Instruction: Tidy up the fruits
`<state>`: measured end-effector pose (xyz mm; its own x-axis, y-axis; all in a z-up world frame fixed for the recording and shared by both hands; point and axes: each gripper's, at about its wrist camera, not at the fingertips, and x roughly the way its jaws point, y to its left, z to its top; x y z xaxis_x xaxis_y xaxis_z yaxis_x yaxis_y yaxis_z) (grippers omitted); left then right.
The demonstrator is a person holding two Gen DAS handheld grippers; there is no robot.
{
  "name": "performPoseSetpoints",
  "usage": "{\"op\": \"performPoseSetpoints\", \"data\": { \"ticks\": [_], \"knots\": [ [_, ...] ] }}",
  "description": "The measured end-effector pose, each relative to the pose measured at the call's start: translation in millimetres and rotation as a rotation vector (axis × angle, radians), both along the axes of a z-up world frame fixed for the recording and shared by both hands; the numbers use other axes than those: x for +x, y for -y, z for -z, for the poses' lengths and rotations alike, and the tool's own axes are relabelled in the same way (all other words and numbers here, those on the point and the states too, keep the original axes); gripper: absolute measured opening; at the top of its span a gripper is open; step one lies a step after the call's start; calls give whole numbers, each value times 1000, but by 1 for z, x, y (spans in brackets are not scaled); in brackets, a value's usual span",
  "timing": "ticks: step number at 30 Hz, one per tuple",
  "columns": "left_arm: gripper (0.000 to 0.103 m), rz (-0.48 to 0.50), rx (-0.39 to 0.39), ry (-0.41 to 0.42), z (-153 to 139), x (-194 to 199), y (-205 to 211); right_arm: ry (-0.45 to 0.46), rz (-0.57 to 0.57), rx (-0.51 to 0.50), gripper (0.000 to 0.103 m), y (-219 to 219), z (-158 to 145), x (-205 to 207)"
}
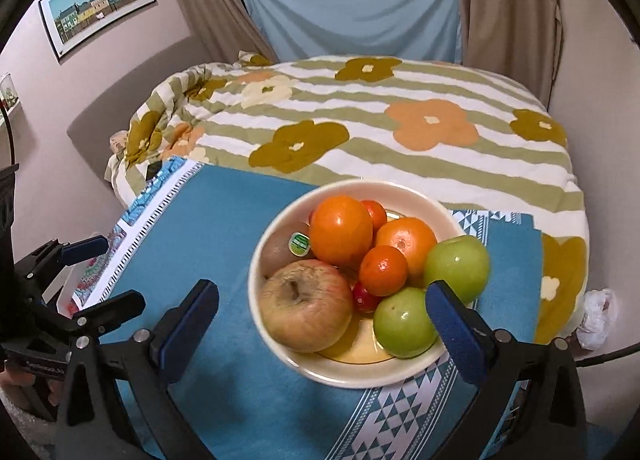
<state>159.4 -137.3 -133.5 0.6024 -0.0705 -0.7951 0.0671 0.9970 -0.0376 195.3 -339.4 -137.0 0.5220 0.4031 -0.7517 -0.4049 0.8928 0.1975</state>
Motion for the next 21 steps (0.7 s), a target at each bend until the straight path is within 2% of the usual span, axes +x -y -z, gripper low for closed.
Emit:
{"op": "performPoseSetpoints", "data": {
  "ticks": [5, 11, 16, 21],
  "knots": [
    [103, 8, 9, 60, -34, -18, -17, 46, 56, -3, 103, -9, -36, -30],
    [103, 0, 45, 145, -82, -45, -47, 115, 188, -9, 103, -21, -84, -71],
    [103, -30, 86, 222, -110, -67, -70, 134, 275, -30, 103, -38, -106, -101],
    [103, -45, 90, 279, -124, -85, -87, 161, 351, -38, 103, -49, -117, -125]
  ]
}}
